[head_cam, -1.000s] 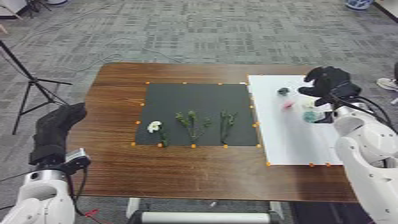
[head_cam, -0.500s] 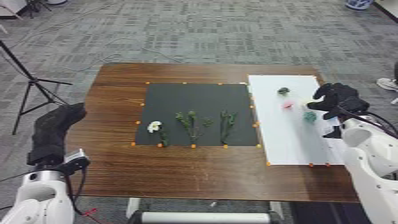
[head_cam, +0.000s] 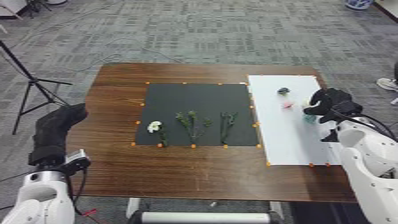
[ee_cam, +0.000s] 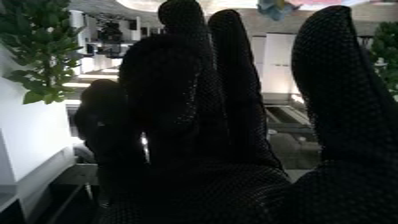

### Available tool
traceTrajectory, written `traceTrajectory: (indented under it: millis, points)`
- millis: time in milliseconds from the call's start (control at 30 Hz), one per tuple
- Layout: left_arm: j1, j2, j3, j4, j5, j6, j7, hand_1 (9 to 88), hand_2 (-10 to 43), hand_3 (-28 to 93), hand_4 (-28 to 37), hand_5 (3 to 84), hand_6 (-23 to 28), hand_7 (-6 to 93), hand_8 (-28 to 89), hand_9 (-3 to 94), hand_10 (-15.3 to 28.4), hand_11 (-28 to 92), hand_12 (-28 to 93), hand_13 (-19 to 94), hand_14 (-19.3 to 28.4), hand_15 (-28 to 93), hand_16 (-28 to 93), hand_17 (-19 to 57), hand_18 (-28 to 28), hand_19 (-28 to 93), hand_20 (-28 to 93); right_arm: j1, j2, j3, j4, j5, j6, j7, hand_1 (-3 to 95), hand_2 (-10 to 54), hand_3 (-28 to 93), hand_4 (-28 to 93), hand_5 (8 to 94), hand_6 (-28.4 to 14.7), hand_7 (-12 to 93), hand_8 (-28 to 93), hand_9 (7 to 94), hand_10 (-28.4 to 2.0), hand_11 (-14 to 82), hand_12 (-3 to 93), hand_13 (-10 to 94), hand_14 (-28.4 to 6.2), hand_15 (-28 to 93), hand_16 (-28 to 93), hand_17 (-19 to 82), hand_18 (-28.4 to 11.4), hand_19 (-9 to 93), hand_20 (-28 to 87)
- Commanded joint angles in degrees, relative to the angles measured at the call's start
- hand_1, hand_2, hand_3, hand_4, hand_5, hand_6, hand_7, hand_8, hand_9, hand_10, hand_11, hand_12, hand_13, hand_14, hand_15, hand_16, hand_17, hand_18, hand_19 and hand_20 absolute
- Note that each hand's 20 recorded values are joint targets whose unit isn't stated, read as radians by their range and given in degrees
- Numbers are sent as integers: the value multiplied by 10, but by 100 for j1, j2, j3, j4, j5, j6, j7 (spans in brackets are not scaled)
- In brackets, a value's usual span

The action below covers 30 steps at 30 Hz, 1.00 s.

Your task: Arrange flowers

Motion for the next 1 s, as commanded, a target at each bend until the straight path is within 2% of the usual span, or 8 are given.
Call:
traceTrajectory:
  millis: [33, 333, 600, 700, 867, 1000]
  points:
    - [49, -78, 9, -48, 35, -57, -13, 233, 60, 692, -283, 539, 17, 234, -84, 511, 135, 254, 161, 407, 172, 267, 10, 81, 114, 87, 201, -107, -115, 59, 155, -283, -216, -111, 343, -95, 678, -156, 633, 19, 226, -110, 738, -130, 185, 194, 811, -82, 596, 351, 521, -199, 932, 560]
    - [1, -110, 39, -47, 69, -76, -76, 233, 60, 691, -283, 540, 17, 234, -83, 514, 135, 255, 162, 408, 172, 267, 8, 81, 114, 86, 200, -141, -227, 76, 343, -451, -304, -134, 347, -95, 683, -158, 628, 20, 228, -111, 736, -129, 184, 194, 810, -83, 597, 350, 520, -198, 932, 559]
    - [43, -120, 7, -64, 63, -90, -74, 235, 60, 691, -283, 540, 17, 234, -83, 515, 135, 255, 162, 409, 173, 269, 9, 81, 114, 86, 201, -165, -185, -33, 281, -365, -291, -46, 378, -95, 686, -169, 632, 25, 235, -112, 744, -126, 193, 195, 814, -79, 604, 350, 521, -197, 932, 557]
    - [27, -116, 8, -61, 36, -78, -63, 235, 59, 692, -283, 540, 17, 234, -83, 516, 135, 255, 162, 410, 172, 270, 9, 81, 114, 86, 201, -163, -98, -110, 182, -79, -178, 89, 455, -95, 638, -194, 661, 24, 259, 18, 774, -116, 222, 206, 821, -72, 620, 352, 529, -192, 932, 557]
    - [37, -105, -16, -70, 39, -87, -76, 236, 59, 691, -283, 540, 17, 233, -83, 516, 136, 255, 162, 410, 173, 270, 8, 81, 114, 86, 201, -94, 91, -252, -80, 271, 94, 180, 532, -95, 613, -191, 721, 20, 274, 66, 834, -101, 185, 322, 834, -64, 634, 360, 545, -186, 932, 568]
    - [33, -97, -18, -74, 35, -83, -76, 236, 59, 690, -283, 541, 17, 234, -83, 516, 136, 256, 163, 411, 174, 270, 8, 81, 114, 86, 201, -19, 278, -367, -362, 539, 215, 216, 554, -95, 622, -197, 749, 16, 277, 73, 860, -97, 175, 349, 842, -60, 633, 363, 556, -184, 932, 573]
